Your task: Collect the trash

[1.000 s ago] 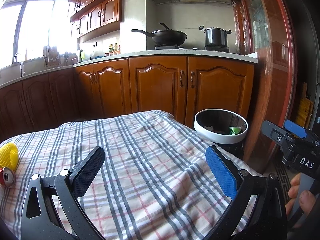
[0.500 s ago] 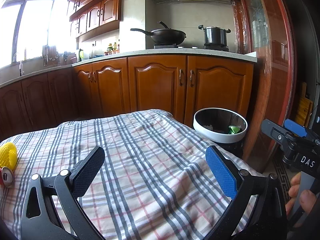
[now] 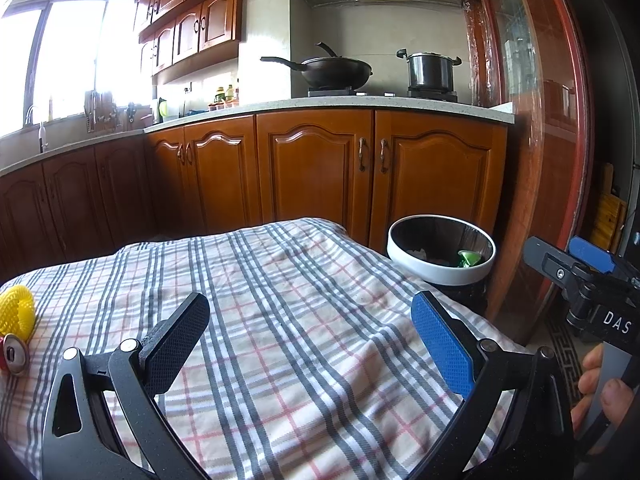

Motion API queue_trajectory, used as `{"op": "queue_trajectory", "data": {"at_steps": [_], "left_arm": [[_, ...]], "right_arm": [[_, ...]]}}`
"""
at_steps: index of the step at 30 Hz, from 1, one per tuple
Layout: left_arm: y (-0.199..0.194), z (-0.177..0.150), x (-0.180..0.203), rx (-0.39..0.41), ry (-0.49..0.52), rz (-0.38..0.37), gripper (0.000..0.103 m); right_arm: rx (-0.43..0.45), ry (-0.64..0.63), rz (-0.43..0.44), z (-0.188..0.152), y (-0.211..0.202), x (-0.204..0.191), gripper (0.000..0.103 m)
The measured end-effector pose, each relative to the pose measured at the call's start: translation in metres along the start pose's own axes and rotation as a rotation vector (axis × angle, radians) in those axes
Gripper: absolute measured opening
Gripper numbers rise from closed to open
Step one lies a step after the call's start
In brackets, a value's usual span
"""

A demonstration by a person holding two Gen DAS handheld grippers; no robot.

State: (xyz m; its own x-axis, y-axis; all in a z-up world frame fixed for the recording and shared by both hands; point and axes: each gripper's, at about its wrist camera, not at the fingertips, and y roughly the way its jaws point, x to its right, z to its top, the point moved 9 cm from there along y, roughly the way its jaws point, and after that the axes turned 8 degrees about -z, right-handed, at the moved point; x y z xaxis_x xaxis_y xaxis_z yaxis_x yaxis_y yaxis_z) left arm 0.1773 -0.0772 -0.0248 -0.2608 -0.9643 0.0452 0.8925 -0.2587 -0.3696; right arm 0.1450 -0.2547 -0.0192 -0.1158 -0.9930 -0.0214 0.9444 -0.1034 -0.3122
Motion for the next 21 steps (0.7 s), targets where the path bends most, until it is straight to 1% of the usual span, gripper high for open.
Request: {"op": "queue_trajectory", "data": {"at_steps": [21], "left_arm": [[-0.0014,0.0013,-0.001,0.0,-0.001,-0.004,0.103]], "right_arm": [[-0.007,-0.003,0.01,-0.0013,0.0014,-0.0022,0.103]]}}
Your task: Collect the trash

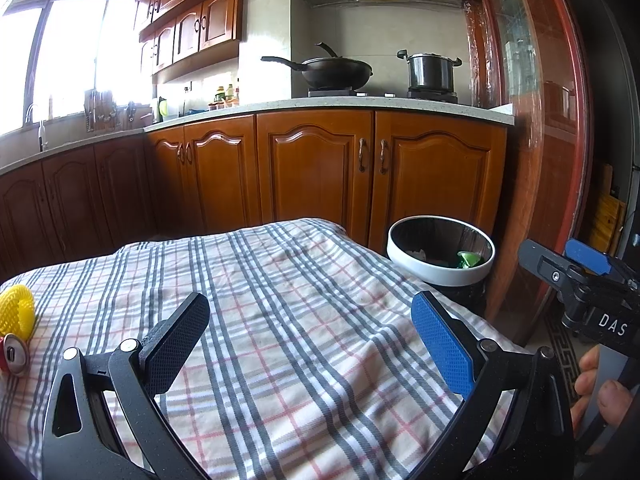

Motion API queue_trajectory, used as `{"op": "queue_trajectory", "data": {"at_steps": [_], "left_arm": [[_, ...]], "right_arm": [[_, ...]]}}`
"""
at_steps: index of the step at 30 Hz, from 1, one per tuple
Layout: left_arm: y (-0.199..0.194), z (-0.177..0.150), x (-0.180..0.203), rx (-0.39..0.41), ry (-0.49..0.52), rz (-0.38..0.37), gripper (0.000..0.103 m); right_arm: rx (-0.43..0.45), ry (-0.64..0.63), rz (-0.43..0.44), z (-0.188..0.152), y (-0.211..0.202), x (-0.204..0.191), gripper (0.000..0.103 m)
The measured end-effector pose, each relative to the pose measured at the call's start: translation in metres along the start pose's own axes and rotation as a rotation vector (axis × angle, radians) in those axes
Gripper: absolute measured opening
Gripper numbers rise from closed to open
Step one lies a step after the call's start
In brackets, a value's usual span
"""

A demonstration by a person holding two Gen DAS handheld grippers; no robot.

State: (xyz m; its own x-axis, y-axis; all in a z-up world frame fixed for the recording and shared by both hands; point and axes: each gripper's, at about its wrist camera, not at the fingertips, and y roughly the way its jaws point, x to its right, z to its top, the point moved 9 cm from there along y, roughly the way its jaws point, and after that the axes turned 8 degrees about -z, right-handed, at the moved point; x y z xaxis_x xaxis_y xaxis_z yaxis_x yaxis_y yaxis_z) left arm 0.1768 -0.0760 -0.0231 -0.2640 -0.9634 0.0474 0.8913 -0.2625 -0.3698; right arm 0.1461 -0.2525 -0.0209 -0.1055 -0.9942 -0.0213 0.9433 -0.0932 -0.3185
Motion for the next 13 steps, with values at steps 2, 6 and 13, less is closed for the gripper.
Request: {"op": "queue_trajectory", "data": {"at_steps": [2,6,13], "left_arm": [[0.0,0.0,0.0,-0.001,-0.001,-0.001,0.103],[0.001,0.0,-0.002,-0.006,-0.003,-0.004,0.103],[0.005,-0.002,-0.014,-0.032,-0.04,-0.01,0.103]], "right_arm": [[-0.005,-0.001,0.001,0.0,0.001,0.0,0.103],[-0.011,-0.002,0.004,0.0,0.003,-0.002,0.103],[-0.038,-0.01,0.017,-0.003,0.01,-0.008,0.103]]}}
